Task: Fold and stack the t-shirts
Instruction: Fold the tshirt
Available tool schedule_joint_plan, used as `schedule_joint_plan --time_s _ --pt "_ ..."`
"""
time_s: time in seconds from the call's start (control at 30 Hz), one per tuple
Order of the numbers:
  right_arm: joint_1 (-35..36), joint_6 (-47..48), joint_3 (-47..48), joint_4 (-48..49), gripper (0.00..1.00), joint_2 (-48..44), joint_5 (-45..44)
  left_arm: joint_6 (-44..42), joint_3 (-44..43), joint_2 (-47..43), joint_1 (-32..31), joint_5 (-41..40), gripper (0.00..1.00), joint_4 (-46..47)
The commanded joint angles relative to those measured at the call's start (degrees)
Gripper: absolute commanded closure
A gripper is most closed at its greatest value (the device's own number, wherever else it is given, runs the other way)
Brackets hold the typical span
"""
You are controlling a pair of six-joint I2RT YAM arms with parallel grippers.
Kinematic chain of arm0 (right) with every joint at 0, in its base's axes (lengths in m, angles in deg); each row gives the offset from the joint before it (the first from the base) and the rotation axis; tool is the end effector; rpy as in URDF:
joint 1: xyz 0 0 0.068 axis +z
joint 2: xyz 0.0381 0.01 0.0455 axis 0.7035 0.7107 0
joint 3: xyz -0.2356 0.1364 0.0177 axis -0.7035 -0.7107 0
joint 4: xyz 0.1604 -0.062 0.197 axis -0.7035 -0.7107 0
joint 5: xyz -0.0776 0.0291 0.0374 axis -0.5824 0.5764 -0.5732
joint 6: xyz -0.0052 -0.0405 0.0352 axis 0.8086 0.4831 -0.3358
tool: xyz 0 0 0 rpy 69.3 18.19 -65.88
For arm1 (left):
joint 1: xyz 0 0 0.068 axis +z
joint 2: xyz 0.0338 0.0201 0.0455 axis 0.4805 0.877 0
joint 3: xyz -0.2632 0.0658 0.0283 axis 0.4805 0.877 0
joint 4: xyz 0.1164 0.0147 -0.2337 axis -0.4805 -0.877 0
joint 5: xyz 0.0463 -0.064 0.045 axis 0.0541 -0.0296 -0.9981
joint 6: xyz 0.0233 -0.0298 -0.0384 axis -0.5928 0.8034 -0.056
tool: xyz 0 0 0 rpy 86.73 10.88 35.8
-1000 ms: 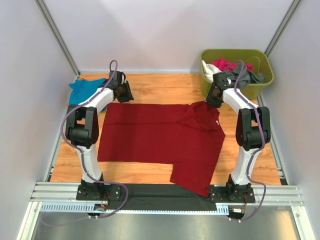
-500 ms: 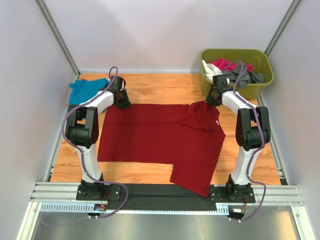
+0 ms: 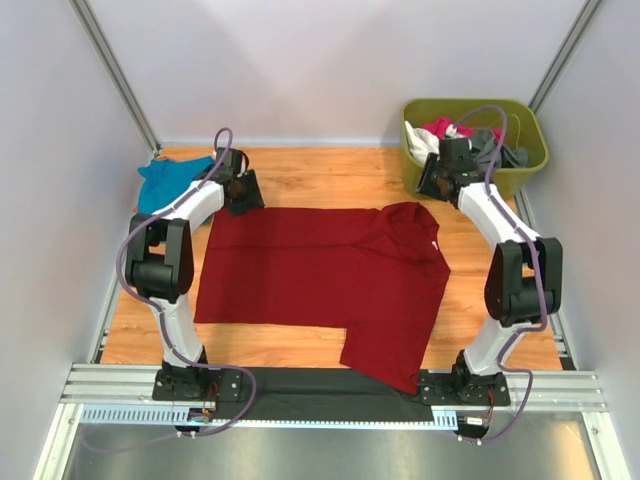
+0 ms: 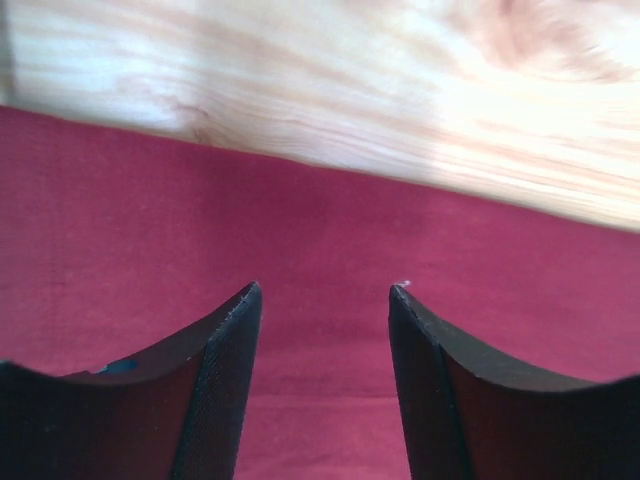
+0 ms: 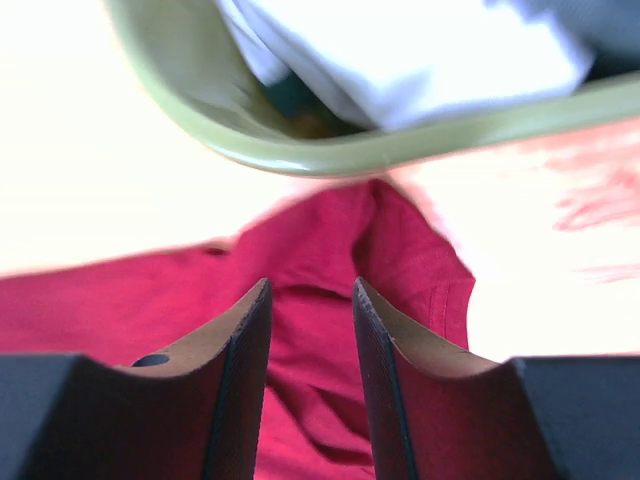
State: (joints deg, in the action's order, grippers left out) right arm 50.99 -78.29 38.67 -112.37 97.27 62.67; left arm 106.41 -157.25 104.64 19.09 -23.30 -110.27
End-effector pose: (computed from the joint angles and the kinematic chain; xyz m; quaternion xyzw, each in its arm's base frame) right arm 0.3951 0.0416 0.2619 0.1325 0.9173 0.0651 0.3697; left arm 0.4152 -0.0713 0.2051 -0.1543 0.9387 -0.1132 0.2867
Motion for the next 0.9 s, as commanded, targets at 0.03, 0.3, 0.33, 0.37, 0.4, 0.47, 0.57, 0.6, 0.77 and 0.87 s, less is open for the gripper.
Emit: schedule_joint_plan --time_s 0.03,0.3,0.33,0.37,0.4,0.47,0.57,0.6,0.77,0.87 --pt "-0.13 1.59 3.67 -3.94 0.60 -5.93 0.67 -1.55 -0.31 -6.38 -0.13 -0.20 0.36 -1.35" --pt "2.24 -4.20 -9.68 -2.98 0.58 -12.35 0.16 -1.73 3.39 -8.85 -0.74 2.96 0.30 0.84" --pt "2.59 -5.78 -10.74 -3.06 0.58 -12.53 -0.20 -1.64 3.03 -7.89 -1.27 3.66 0.30 1.19" --pt "3.20 -6.40 -13.19 -2.80 0.58 -12.70 -0.38 -1.73 2.51 -7.36 -1.71 3.67 0.30 1.37" --pt "3.47 -7.02 -14.08 -2.54 0.58 -12.88 -1.25 -1.90 1.28 -6.75 -3.02 3.75 0.30 1.81" --pt "3.74 -9.21 -15.75 -4.72 0.57 -12.53 -3.09 -2.69 -0.39 -4.73 -4.34 4.71 0.30 2.08" --pt "3.56 -10.80 -15.93 -8.06 0.54 -11.04 -6.26 -3.31 -3.99 -2.09 -6.71 8.14 0.30 2.34" --pt "3.30 -12.11 -15.76 -9.90 0.54 -10.60 -8.09 -3.31 -5.57 -1.65 -8.11 8.84 0.30 2.51" --pt "2.16 -12.83 -14.01 -9.31 0.50 -8.84 -8.02 -3.66 -11.80 1.33 -12.78 12.10 0.30 2.17" --pt "1.98 -13.26 -11.81 -10.53 0.50 -5.07 -6.80 -2.26 -16.29 3.71 -16.38 12.45 0.30 0.94"
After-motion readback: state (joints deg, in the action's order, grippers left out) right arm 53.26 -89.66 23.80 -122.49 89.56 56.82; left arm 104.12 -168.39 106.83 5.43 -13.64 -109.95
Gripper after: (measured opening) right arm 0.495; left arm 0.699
